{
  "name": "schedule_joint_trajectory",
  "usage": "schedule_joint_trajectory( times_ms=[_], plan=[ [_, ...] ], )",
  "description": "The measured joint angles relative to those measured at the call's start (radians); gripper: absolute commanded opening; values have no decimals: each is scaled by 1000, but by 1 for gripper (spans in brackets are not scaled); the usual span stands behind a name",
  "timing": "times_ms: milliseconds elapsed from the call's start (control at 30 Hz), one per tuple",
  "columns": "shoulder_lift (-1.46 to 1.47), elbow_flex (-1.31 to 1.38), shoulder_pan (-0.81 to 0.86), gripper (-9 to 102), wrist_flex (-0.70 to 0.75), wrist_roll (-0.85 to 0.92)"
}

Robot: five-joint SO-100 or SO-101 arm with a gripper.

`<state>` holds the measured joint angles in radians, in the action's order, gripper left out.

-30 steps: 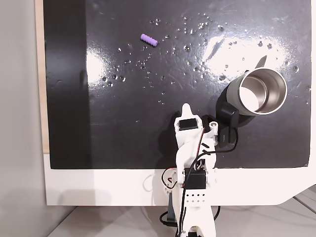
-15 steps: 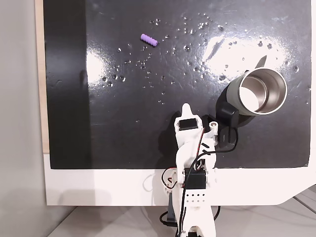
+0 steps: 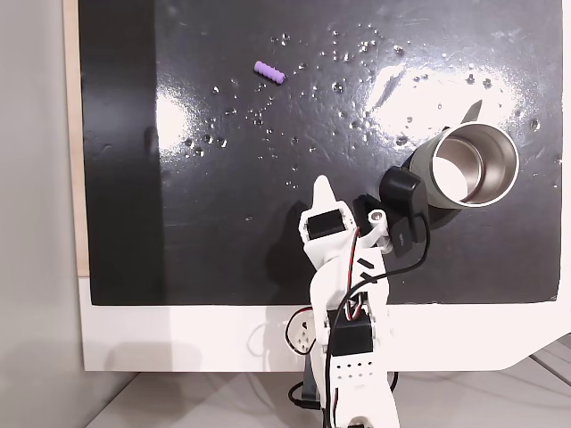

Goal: Grasp a pengrip and put it in the cup.

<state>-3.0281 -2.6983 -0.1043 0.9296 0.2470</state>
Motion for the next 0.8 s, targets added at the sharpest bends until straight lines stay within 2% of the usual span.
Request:
schedule_joint_trajectory(
  times_ms=[400, 800],
  plan=[
    [534, 472, -150, 1, 84, 8],
    [1028, 868, -221, 2, 258, -118]
  ],
)
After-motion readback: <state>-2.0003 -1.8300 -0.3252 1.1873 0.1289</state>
